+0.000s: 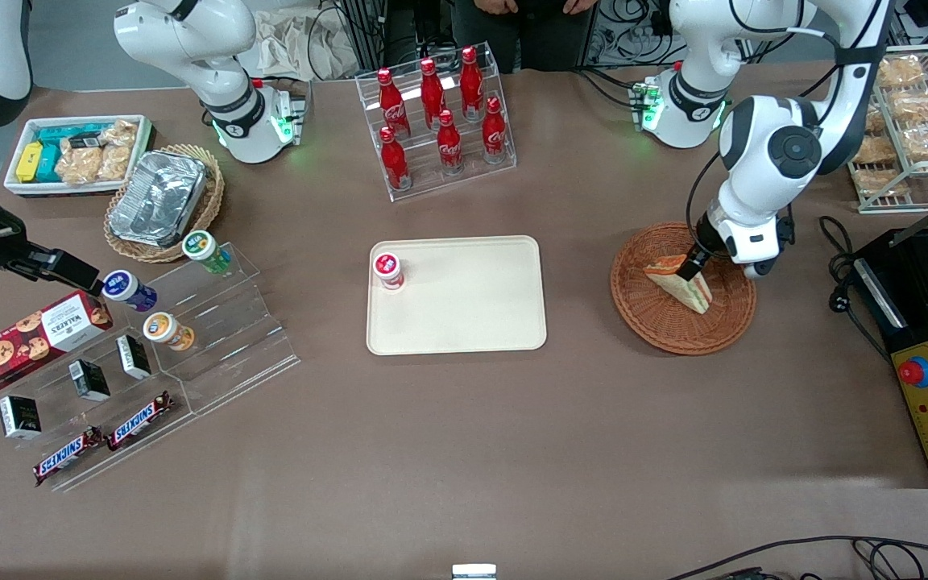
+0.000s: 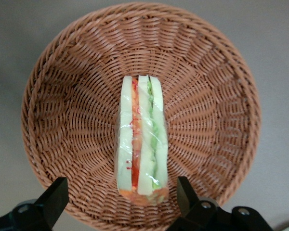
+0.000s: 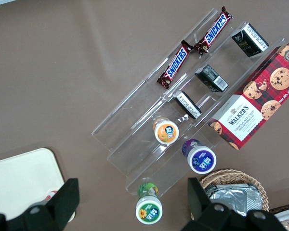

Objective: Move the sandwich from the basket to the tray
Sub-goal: 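Lower the open left gripper and close it on the sandwich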

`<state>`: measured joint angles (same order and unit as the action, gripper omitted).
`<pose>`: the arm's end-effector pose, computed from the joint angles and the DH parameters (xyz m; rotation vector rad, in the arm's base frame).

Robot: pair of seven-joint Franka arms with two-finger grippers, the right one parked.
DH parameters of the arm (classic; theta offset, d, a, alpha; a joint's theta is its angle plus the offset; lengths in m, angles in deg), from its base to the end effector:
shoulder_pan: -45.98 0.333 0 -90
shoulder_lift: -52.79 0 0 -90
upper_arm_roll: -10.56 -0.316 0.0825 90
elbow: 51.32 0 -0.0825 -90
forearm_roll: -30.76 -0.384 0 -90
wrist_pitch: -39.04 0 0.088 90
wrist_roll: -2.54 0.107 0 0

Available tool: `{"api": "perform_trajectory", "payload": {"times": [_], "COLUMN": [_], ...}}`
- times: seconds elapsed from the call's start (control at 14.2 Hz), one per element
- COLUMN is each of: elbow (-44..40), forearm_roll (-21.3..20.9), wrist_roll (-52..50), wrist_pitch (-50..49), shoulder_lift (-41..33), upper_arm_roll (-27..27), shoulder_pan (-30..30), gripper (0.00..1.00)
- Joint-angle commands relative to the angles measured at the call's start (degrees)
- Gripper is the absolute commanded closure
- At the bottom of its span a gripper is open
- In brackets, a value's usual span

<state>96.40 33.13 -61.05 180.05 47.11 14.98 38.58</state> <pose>0.4289 -0.0893 0.2949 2.8004 1.4162 -0.0399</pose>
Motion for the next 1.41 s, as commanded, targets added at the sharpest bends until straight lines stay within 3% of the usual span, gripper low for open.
{"api": "perform_trajectory", "payload": {"times": [0.0, 0.49, 0.63, 0.77, 0.92, 0.99, 1.34], "elbow": [0.4, 0.3, 0.4, 0.4, 0.4, 0.4, -2.1], "forearm_roll": [-0.2, -0.3, -0.3, -0.3, -0.3, -0.3, -0.3], "wrist_roll": [0.8, 1.3, 1.3, 1.3, 1.2, 1.2, 4.2], "wrist_pitch": [3.4, 9.2, 10.9, 11.6, 11.9, 11.9, 6.1], "shoulder_lift": [2.6, 7.0, 7.8, 8.3, 8.6, 8.5, 3.4], "upper_arm_roll": [0.0, 0.1, 0.0, 0.0, 0.1, 0.1, 0.2], "shoulder_pan": [-0.2, -0.2, -0.2, -0.2, -0.2, -0.2, -0.4], "gripper": [0.0, 0.02, 0.2, 0.51, 0.89, 1.0, 1.0]}}
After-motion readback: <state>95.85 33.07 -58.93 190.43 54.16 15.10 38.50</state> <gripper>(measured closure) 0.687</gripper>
